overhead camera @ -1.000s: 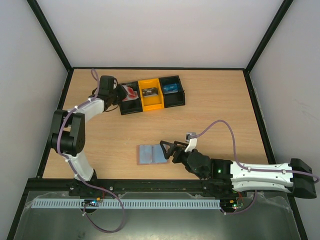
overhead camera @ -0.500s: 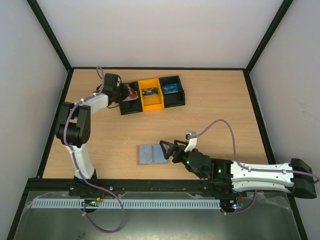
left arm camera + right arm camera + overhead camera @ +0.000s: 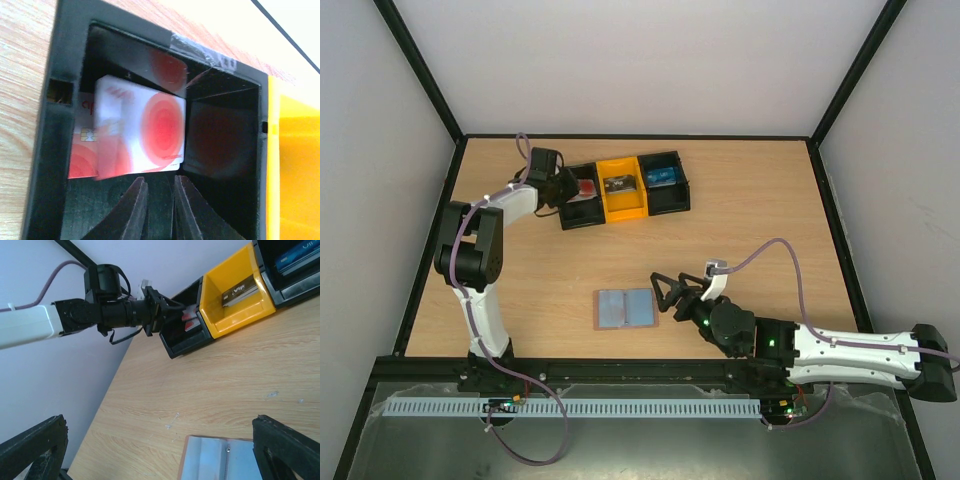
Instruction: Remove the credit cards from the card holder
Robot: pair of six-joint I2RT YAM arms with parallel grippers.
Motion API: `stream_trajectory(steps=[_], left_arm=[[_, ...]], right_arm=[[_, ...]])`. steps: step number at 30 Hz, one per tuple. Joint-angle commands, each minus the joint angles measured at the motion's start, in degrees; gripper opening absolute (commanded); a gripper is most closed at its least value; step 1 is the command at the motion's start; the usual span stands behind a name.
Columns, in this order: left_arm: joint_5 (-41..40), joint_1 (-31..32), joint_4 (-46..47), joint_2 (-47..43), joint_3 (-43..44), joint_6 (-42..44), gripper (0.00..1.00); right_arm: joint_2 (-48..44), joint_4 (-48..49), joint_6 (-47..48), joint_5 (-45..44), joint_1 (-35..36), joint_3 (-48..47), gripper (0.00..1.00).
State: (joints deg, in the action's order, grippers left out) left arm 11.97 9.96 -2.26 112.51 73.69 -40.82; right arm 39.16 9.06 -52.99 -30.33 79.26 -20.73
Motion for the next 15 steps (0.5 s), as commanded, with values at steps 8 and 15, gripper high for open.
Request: stream_trajectory(steps=[8, 15], left_arm=[[1.82, -0.16, -1.87, -3.45, 2.29, 0.68, 0.33], [2.47, -0.13, -4.36, -12.89, 1.15, 1.44, 0.55]], right_arm=[[-1.89, 0.61, -2.02, 0.19, 0.25, 1.91, 0.98], [-1.17, -6.8, -3.09, -1.69, 0.28, -1.94, 0.98]])
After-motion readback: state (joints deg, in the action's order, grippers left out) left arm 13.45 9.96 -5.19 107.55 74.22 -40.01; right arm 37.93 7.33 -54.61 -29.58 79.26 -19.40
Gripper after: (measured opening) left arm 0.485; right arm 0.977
